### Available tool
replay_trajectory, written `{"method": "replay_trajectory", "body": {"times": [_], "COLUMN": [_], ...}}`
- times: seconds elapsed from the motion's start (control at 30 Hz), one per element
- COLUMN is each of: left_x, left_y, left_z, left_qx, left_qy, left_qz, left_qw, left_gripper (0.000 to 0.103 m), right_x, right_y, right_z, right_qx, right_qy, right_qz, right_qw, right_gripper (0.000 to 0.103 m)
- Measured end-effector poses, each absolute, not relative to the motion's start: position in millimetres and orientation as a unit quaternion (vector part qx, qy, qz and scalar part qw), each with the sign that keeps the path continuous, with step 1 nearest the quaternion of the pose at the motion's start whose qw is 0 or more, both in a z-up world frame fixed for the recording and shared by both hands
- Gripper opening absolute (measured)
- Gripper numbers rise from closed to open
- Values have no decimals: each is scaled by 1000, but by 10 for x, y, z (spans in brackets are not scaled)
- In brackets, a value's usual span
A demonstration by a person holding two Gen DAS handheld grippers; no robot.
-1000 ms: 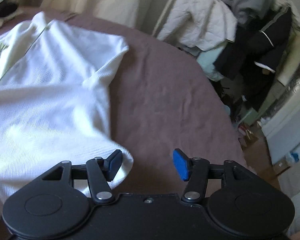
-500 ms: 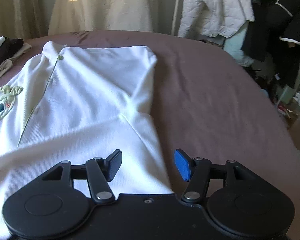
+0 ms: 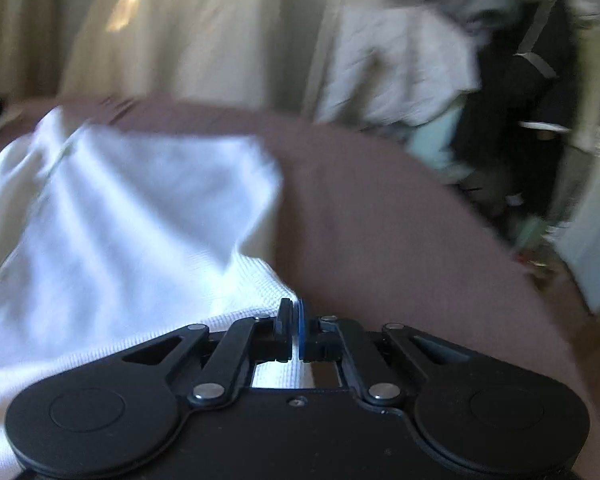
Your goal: Fold clothes
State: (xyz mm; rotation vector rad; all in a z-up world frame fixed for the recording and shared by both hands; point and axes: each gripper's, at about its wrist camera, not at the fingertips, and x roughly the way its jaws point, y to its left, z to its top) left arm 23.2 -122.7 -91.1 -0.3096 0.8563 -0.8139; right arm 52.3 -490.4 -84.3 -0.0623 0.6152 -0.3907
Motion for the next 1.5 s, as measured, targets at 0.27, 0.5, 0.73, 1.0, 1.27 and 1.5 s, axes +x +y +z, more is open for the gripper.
{"method": "replay_trajectory", "body": {"times": [0.27, 0.5, 0.73, 1.0, 1.27, 1.5], "left_x": [965, 1012, 968, 861, 736, 653], "left_y": [-1550, -1515, -1545, -1561, -1577, -1242], "left_z": [-1242, -1433, -1429, -1306, -1403, -1344], "left_qx": [-83, -73, -75, -90, -103, -86], "left_qy": [442, 452, 455, 460, 462, 435], "left_qz": [-296, -268, -257, -294, -259, -181], "left_qw": [843, 847, 849, 833, 842, 878], "left_gripper": [6, 6, 6, 6, 6, 13], "right_x": [559, -119, -712, -937, -941, -830], "right_y": [-5520, -5328, -5351, -5337, -5223, -5175], "right_z": [-1267, -1143, -1390, -1028, -1216, -1302], "right_qx": [106, 148, 207, 178, 121, 64], "right_qy": [380, 362, 365, 321, 374, 400], "right_qz": [-220, -136, -116, -156, -193, -266], "right_qw": [892, 910, 900, 917, 899, 875], "right_gripper": [5, 62, 58, 5, 5, 14]}}
